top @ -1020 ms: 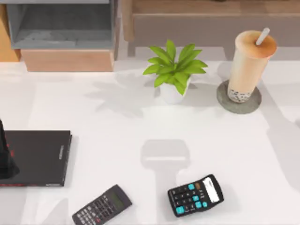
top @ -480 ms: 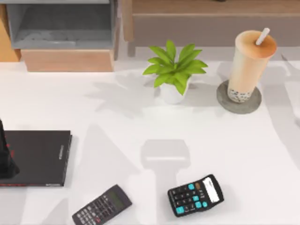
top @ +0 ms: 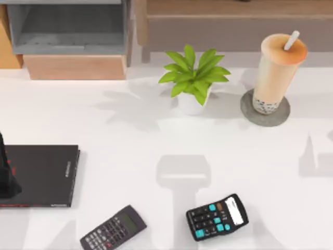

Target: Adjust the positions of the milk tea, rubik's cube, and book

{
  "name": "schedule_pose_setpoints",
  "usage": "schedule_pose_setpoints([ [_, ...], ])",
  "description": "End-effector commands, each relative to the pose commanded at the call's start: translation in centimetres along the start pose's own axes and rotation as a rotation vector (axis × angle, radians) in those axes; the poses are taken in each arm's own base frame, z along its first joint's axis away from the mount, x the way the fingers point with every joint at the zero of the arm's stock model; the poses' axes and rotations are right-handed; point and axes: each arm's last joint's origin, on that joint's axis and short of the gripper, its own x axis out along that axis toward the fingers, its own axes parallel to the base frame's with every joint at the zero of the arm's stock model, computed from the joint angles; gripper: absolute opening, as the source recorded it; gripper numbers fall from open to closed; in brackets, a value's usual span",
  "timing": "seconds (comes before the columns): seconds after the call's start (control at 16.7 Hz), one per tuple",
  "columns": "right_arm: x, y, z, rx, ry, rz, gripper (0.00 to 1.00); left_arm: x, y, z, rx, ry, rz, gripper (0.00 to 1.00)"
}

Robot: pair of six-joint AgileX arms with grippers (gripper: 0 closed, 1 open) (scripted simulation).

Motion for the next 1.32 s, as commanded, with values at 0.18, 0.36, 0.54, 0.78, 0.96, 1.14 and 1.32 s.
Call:
schedule_pose_setpoints([
  [0.18,-0.8,-0.3,-4.5,0.001,0.006,0.003,1.0,0.0,0.0,0.0,0.0,0.0,0.0,1.0],
  [0.36,-0.9,-0.4,-6.6,0.001,0.008,0.005,1.0,0.0,0.0,0.0,0.0,0.0,0.0,1.0],
  [0.54,-1.0,-0.4,-6.7,0.001,0.009,0.005,1.0,0.0,0.0,0.0,0.0,0.0,0.0,1.0],
  [0.78,-1.0,-0.4,-6.7,0.001,0.009,0.005,1.0,0.0,0.0,0.2,-0.001,-0.001,-0.002,1.0],
  [0.96,-1.0,-0.4,-6.7,0.001,0.009,0.005,1.0,0.3,-0.2,2.2,-0.009,-0.011,-0.018,1.0],
  [1.14,-1.0,-0.4,-6.7,0.001,0.009,0.005,1.0,1.5,-0.6,5.5,-0.017,-0.016,-0.041,1.0],
  [1.32,-1.0,-0.4,-6.7,0.001,0.009,0.005,1.0,4.6,-1.2,9.2,-0.022,0.002,-0.061,1.0],
])
